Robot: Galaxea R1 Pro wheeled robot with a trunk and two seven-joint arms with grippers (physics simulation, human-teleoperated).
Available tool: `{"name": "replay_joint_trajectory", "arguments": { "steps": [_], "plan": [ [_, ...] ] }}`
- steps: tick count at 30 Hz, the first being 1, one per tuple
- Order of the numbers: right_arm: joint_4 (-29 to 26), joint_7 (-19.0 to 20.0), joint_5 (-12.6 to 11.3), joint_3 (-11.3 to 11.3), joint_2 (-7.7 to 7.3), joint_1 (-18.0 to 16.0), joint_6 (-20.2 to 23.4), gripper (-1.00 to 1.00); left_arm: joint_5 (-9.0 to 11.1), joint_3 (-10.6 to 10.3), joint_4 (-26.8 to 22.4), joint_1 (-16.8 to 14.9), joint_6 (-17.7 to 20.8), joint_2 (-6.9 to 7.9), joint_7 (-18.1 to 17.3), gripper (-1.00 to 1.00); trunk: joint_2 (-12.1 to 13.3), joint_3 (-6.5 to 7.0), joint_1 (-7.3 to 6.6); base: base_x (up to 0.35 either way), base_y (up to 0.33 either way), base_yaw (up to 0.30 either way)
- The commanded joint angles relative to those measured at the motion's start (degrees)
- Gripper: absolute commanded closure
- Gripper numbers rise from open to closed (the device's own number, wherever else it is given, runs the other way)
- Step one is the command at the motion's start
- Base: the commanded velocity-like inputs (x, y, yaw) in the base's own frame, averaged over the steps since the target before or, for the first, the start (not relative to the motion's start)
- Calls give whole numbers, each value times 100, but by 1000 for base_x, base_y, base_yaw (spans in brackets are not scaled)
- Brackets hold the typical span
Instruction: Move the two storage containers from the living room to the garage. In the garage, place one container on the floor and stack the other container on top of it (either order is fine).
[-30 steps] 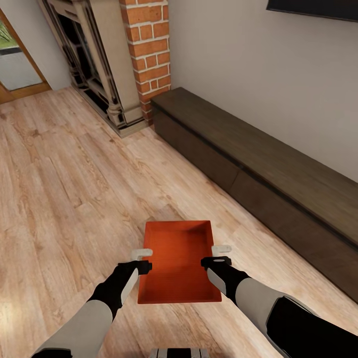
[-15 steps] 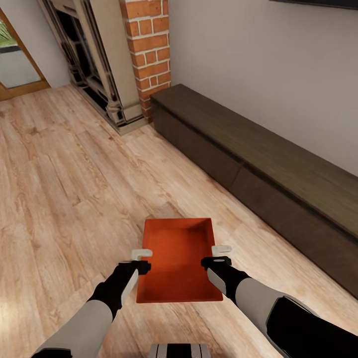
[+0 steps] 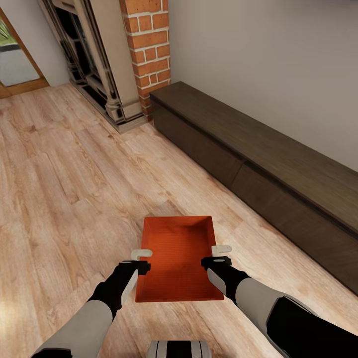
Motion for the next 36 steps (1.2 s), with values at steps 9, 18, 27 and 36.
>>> {"name": "replay_joint_trajectory", "arguments": {
  "steps": [9,18,27,36],
  "plan": [
    [-6,-35,-22,60,-66,-3,40,-100,-26,8,-10,0,31,-3,6,-100,-1,-3,-1,0,0,0],
    [-12,-28,-22,61,-139,-3,40,-100,-18,13,-10,0,30,-3,-1,-100,-122,-57,65,0,0,0],
    [-12,-28,-22,61,-132,-3,43,-100,-17,17,-10,0,31,-8,-2,-100,-483,-219,263,0,0,0],
    [-10,-28,-22,61,-131,-3,45,-100,-25,16,-10,0,27,-7,-2,-100,-643,-291,351,0,0,0]
  ]
}}
